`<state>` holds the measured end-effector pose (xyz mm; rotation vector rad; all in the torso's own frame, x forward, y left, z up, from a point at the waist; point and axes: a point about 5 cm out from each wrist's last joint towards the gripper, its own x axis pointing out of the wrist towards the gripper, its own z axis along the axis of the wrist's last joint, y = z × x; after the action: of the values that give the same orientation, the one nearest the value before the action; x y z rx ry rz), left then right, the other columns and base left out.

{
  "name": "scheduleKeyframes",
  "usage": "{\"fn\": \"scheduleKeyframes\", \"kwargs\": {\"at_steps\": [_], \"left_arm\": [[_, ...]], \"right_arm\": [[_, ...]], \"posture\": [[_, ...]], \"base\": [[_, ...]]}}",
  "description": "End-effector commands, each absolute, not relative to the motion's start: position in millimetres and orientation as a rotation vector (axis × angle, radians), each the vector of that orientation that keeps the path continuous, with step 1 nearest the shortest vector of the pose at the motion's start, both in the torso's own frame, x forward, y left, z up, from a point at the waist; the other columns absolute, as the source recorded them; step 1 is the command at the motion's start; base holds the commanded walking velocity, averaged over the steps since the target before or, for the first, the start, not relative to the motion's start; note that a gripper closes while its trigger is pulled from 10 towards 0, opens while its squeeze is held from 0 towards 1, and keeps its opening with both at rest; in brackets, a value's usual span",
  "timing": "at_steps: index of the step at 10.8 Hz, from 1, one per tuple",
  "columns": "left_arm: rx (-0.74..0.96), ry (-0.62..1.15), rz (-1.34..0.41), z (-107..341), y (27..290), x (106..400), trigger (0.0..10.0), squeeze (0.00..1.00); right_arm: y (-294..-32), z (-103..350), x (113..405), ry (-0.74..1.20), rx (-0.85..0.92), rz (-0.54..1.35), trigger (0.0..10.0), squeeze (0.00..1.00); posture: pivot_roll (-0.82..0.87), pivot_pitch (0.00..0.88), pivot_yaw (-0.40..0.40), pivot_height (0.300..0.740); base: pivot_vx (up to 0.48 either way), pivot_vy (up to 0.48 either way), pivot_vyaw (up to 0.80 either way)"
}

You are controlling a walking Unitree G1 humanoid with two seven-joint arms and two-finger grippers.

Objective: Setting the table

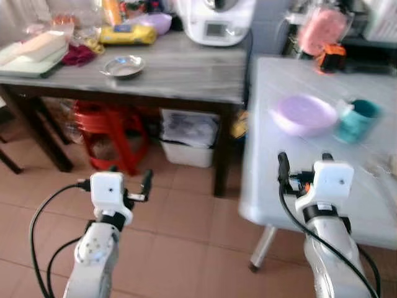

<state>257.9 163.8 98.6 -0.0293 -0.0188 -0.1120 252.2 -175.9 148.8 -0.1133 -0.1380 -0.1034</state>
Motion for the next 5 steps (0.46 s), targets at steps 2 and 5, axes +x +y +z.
{"fn": "scheduleKeyframes", "kwargs": {"at_steps": [2,5], "left_arm": [[-0.025,-0.023,-0.126,99.1,159.0,260.0,10.0,0.00],[-0.042,-0.046,-0.124,100.9,157.5,260.1,10.0,0.00]], "right_arm": [[-178.4,150.6,253.4,-0.145,-0.114,-0.111,10.0,0.00],[-175.0,151.0,256.6,-0.149,-0.129,-0.086,10.0,0.00]], "posture": [[-0.04,0.086,0.044,0.740],[-0.04,0.088,0.038,0.740]], "base": [[0.000,-0.279,0.00],[0.000,0.000,0.00]]}}
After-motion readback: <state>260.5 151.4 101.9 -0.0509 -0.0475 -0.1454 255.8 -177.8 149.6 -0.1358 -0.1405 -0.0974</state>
